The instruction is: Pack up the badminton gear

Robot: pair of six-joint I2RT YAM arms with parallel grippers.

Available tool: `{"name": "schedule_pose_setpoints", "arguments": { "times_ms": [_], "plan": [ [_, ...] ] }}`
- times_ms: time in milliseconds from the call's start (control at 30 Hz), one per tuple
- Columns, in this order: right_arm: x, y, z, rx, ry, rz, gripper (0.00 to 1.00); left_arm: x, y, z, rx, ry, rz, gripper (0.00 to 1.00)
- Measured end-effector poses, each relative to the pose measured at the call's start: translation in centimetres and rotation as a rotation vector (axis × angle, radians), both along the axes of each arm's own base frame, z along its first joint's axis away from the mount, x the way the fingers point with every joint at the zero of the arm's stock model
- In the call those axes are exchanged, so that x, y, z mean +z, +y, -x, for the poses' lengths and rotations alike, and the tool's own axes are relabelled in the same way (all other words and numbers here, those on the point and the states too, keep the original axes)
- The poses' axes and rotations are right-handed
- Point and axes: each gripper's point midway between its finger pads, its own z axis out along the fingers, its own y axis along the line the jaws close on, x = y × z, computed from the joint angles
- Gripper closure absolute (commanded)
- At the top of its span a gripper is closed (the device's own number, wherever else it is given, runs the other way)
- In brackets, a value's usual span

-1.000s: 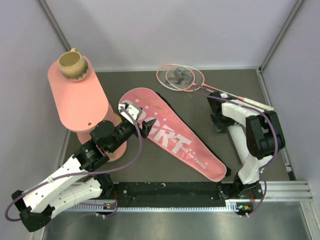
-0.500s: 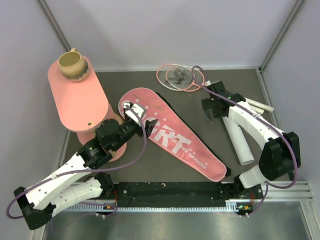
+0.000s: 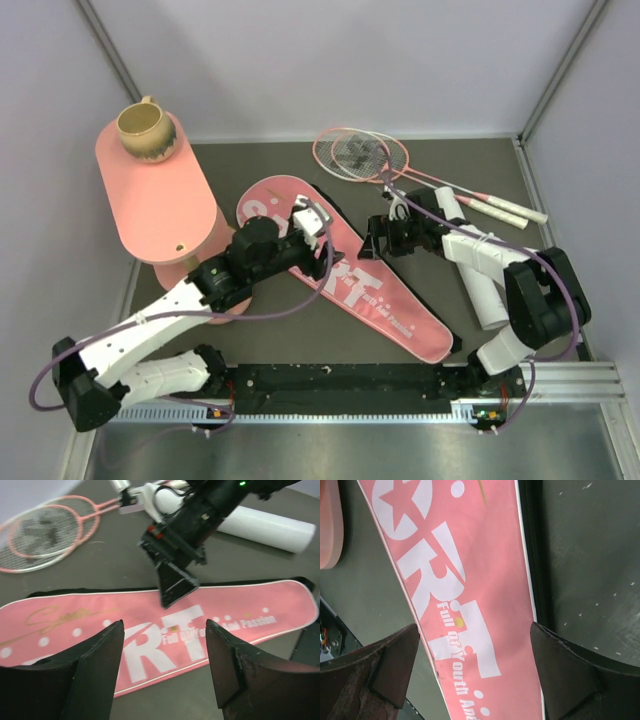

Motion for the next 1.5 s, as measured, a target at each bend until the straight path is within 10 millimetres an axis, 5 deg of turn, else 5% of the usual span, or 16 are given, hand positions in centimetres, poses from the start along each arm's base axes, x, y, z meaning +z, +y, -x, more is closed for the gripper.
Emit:
{"name": "schedule_pose_setpoints", "arguments": {
  "times_ms": [167, 467, 633, 867, 1133, 1500],
  "plan": [
    [-1.6, 0.3, 0.2, 0.009, 0.016, -0.018, 0.11, -0.7, -3.5, 0.6, -0.113, 0.137, 0.005, 0.26],
    [-4.2, -0.9, 1.3, -0.019, 0.029, 0.028, 0.13, -2.9, -4.1, 0.3, -0.028, 0.305, 0.073, 0.22],
    [-4.6, -0.8, 1.6, -0.021, 0.01, -0.003, 0.25, -6.3, -3.8, -1.8, 0.142, 0.407, 0.058, 0.22],
    [-4.8, -0.7, 2.5, -0.029, 0.008, -0.043, 0.56, -10.2, -3.0, -5.3, 0.442, 0.561, 0.068, 0.22],
    [-3.6, -0.2, 3.8, -0.004, -0.003, -0.115, 0.59, -10.0, -4.8, -9.5, 0.624, 0.706, 0.231, 0.32],
    [-2.1, 0.4, 4.0, 0.022, -0.029, -0.169, 0.57, -17.4, -5.9, -13.5, 0.879, 0.948, 0.182, 0.36]
  ]
}}
